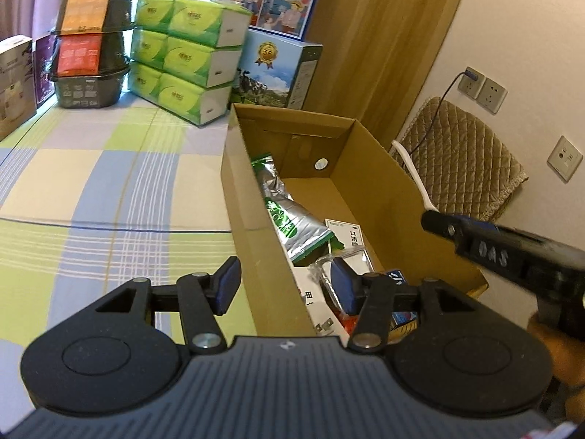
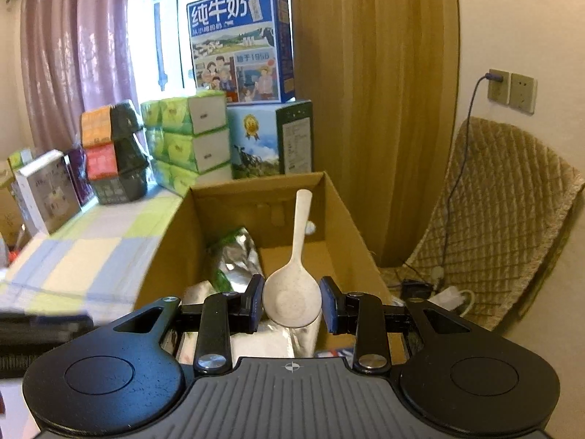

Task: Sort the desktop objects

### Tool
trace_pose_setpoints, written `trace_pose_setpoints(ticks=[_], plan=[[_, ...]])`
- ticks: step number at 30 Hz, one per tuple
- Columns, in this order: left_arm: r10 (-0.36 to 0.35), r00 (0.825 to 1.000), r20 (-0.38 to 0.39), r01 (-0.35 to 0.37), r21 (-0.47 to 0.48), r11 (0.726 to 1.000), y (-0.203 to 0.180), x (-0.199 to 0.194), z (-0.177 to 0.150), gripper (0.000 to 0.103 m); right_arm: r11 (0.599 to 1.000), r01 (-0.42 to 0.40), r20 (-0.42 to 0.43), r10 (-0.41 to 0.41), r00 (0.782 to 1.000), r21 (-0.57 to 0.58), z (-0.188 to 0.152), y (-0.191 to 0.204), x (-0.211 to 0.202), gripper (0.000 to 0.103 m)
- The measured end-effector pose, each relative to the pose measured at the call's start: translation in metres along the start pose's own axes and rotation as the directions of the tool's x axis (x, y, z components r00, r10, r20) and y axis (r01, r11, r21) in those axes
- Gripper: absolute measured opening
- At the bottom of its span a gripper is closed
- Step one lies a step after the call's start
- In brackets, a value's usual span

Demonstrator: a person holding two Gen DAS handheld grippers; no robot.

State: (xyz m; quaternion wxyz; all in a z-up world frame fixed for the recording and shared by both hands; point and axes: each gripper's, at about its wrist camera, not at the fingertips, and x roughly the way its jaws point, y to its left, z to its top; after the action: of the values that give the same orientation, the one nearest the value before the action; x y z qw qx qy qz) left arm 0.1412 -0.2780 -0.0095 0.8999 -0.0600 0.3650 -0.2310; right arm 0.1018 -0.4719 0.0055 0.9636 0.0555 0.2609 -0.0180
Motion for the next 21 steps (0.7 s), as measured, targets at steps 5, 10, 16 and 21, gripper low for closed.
trace_pose_setpoints(ticks=[5,10,16,21], plan=[[0.013,1.000,0.016,-0.013,-0.006,1.000,0.005,-0.010,-0.002,0.063,0.998,-0.012,0.051,0.009,0.999,0.064,0.007,-0.010,-0.005,0.088],[0.038,0.999,0.021,-0.038,-0.014,0.999,0.006,-0.023,-0.010,0.078,0.997,0.005,0.032,-0.008,0.999,0.080,-0.009,-0.015,-0.035,0.088],[0.063,0.997,0.043,-0.063,0.012,0.998,0.001,-0.047,-0.025,0.099,0.992,0.032,-0.001,-0.032,0.999,0.119,-0.036,-0.020,-0.080,0.089],[0.089,0.994,0.057,-0.091,0.036,0.995,-0.006,-0.069,-0.037,0.101,0.988,0.037,-0.025,-0.033,0.999,0.147,-0.051,-0.019,-0.113,0.098]])
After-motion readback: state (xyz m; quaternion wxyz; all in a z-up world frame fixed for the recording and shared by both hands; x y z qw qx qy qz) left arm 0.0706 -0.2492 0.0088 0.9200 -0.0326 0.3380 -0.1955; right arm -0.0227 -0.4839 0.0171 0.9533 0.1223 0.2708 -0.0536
